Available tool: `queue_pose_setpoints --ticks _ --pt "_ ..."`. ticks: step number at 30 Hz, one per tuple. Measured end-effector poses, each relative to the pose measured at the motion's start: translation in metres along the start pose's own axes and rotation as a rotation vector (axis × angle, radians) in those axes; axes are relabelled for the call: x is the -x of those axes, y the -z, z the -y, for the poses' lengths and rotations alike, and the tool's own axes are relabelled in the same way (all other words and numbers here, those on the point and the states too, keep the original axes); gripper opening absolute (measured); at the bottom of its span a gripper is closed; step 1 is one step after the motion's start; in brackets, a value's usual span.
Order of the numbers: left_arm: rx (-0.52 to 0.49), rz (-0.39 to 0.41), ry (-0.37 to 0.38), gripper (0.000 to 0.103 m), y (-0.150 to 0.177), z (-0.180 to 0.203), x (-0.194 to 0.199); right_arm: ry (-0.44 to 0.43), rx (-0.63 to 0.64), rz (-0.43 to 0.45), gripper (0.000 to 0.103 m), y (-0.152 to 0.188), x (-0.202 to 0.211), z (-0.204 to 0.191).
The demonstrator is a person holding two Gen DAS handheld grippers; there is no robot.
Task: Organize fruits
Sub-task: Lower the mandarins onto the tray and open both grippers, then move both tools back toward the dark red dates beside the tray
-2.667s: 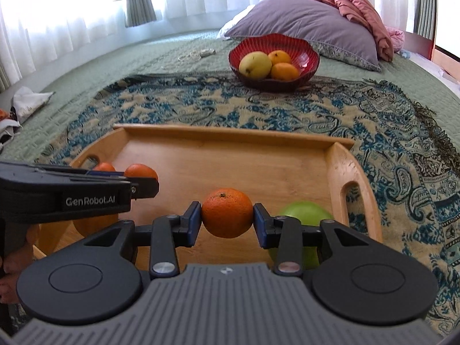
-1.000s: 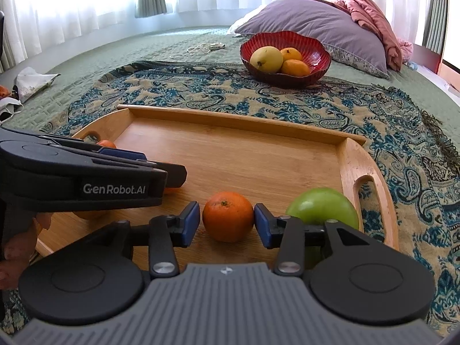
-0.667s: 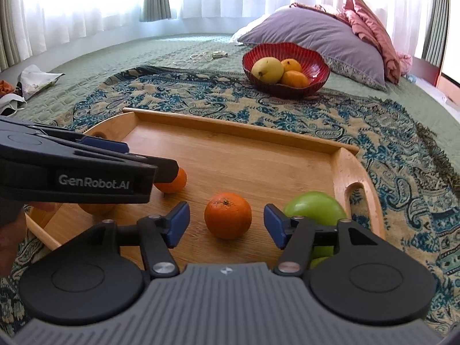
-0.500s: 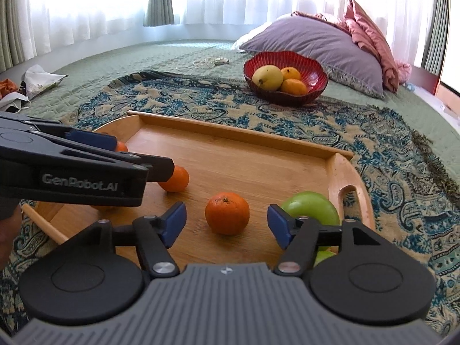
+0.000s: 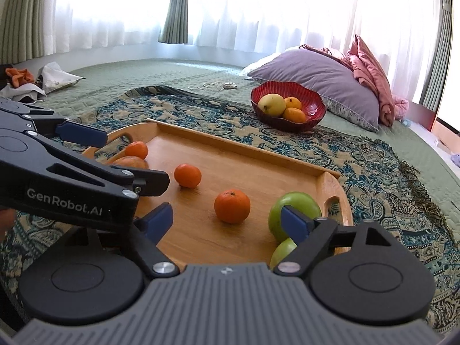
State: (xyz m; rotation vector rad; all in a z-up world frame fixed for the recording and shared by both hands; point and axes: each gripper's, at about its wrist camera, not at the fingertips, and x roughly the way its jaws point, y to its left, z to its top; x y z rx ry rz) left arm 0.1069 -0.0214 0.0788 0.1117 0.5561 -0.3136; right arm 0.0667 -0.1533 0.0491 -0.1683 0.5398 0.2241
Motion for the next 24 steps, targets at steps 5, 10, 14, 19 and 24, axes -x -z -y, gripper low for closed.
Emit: queue_pose_setpoints --ticks 5,10,14,19,24 --pt "-0.009 0.004 0.000 0.095 0.013 0.002 0.013 -0.001 -0.009 0.011 0.092 0.011 0.010 -0.002" --pt "-0.009 0.026 0.001 0.096 0.027 0.004 0.026 0.005 -0.023 0.040 0.095 0.026 0.023 -0.003" --pt "0.012 0.014 0.010 0.096 0.037 0.001 0.030 0.004 0.006 0.075 0.099 0.039 0.036 -0.008" --pt "0.014 -0.020 0.020 0.096 0.051 0.000 0.028 0.024 0.063 0.096 0.100 0.054 0.044 -0.019" --pt "0.031 -0.059 0.039 0.096 0.062 0.000 0.024 0.005 0.065 0.083 0.100 0.065 0.045 -0.024"
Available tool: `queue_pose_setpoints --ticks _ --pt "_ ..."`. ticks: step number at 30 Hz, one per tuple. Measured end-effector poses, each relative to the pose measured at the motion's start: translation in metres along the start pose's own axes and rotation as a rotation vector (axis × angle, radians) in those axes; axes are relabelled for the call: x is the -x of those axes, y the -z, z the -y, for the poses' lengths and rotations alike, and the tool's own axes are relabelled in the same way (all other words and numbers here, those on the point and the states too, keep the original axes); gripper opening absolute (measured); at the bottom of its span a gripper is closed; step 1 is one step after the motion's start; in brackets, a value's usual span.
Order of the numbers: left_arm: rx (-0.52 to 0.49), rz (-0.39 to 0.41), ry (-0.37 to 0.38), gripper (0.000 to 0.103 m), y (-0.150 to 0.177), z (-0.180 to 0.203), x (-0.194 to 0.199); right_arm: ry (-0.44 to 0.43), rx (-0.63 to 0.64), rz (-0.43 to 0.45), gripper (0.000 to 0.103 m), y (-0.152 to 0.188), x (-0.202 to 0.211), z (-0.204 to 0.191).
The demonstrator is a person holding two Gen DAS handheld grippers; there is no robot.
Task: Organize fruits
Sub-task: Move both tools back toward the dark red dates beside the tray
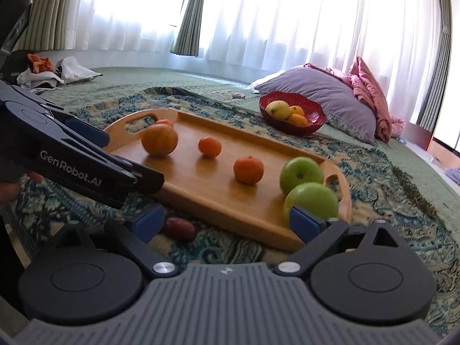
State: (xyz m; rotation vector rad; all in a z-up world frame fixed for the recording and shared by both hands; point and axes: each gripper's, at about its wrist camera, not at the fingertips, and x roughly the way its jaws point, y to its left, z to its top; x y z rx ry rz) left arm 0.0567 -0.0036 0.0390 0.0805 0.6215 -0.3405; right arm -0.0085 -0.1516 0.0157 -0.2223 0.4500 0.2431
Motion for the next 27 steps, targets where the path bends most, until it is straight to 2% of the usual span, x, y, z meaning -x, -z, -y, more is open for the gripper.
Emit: queue_pose_setpoints --ticks 6,8,11,14,20,27 --pt "0.005 -0.033 0.020 0.086 0.008 0.004 -0.005 -0.008 -0.043 -0.012 0.096 0.007 -0.003 -0.003" --pt "0.012 -0.041 0.031 0.073 0.010 0.005 -0.006 -0.008 -0.058 -0.015 0.094 0.010 -0.004 -0.003" --pt "0.024 -0.072 0.057 0.059 0.012 0.007 -0.010 -0.014 -0.078 -0.023 0.090 0.013 -0.006 -0.005" --pt "0.042 -0.088 0.078 0.051 0.013 0.009 -0.012 -0.024 -0.092 -0.031 0.085 0.015 -0.007 -0.007" --pt "0.070 -0.096 0.085 0.045 0.014 0.009 -0.015 -0.043 -0.120 -0.034 0.076 0.019 -0.007 -0.008" --pt "0.119 -0.088 0.082 0.044 0.014 0.009 -0.019 -0.045 -0.191 -0.037 0.065 0.022 -0.009 -0.007"
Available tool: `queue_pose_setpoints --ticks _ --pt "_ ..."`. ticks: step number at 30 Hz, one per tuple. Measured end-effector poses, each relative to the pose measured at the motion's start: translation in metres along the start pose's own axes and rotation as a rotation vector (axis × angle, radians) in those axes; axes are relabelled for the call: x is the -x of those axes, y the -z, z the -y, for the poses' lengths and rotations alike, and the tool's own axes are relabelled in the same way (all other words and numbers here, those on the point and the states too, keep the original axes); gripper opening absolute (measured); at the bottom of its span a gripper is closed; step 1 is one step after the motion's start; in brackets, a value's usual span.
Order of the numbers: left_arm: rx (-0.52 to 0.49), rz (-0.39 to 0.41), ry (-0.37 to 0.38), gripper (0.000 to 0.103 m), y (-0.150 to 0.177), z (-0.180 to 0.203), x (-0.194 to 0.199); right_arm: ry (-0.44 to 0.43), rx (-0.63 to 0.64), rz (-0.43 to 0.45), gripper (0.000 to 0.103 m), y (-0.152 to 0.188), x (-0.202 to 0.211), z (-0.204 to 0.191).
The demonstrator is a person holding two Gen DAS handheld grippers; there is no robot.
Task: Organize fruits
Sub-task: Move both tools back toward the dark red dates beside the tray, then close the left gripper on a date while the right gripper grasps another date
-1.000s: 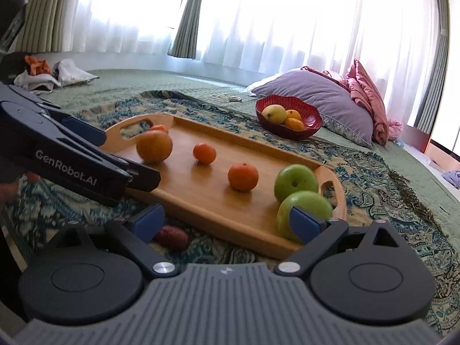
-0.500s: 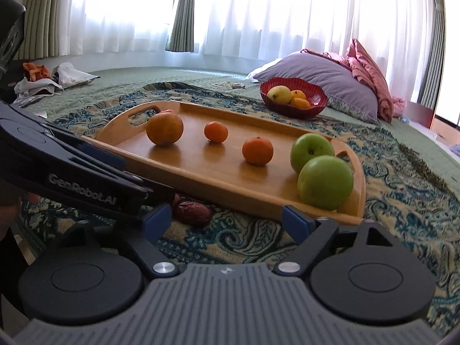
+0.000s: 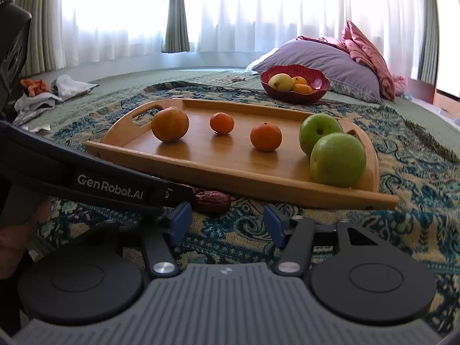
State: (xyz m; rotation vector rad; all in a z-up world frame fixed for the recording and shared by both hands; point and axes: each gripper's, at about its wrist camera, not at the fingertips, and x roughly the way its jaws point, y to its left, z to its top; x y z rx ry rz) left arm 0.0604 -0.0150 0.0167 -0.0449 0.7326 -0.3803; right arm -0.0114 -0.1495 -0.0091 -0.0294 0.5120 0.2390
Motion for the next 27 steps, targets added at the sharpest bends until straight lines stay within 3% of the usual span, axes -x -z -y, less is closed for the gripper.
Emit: queue_pose_setpoints --ticks 8,27 --pt "0.019 0.031 -0.039 0.026 0.003 0.004 -0.003 0.002 -0.042 0.025 0.061 0.005 0.000 -0.004" --pt "0.034 0.083 -0.130 0.027 0.013 -0.012 0.009 0.047 -0.114 0.068 0.058 0.005 -0.007 -0.013"
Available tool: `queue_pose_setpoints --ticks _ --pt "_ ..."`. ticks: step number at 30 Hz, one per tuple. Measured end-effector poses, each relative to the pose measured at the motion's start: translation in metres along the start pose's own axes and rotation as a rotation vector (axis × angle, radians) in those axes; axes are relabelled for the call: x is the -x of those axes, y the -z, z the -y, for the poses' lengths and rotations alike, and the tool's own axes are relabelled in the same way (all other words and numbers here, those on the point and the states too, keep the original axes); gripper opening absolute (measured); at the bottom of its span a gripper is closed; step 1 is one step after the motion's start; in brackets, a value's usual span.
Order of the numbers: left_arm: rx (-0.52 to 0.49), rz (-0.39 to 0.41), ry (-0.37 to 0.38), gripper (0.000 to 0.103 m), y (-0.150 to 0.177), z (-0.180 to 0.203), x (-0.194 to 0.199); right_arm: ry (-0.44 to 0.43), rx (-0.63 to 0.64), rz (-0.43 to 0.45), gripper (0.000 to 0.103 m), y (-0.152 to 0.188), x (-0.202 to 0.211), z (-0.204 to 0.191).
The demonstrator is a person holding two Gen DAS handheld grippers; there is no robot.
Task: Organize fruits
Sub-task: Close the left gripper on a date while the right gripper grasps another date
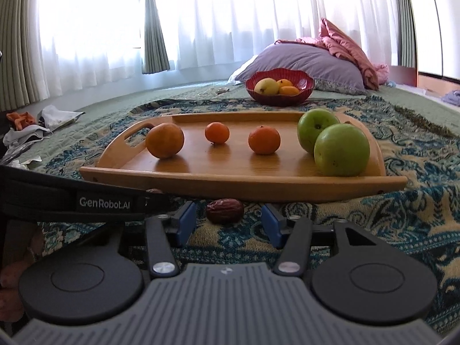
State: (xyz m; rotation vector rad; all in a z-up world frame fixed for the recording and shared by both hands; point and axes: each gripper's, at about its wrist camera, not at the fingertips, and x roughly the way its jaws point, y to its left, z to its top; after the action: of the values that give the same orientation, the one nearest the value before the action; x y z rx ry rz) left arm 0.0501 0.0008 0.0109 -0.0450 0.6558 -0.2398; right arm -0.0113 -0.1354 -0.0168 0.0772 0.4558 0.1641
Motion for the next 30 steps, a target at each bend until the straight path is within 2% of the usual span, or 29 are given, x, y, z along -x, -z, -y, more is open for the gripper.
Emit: queue_pose_setpoints --ticks 10,15,30 --pt "0.016 0.010 -0.013 0.033 0.0038 -0.0055 -0.0005 0.016 -0.019 -0.001 0.054 0.0016 -0.0030 -0.0014" --pt "0.006 0.012 -0.023 0.033 0.0050 -0.0041 -0.0018 0.021 -0.039 0.001 0.047 0.0041 -0.0016 0.0019" --pt "-0.014 0.033 -0.040 0.033 0.0091 -0.0008 -0.0067 0.035 -0.055 -0.002 0.043 0.0006 -0.0086 0.0018"
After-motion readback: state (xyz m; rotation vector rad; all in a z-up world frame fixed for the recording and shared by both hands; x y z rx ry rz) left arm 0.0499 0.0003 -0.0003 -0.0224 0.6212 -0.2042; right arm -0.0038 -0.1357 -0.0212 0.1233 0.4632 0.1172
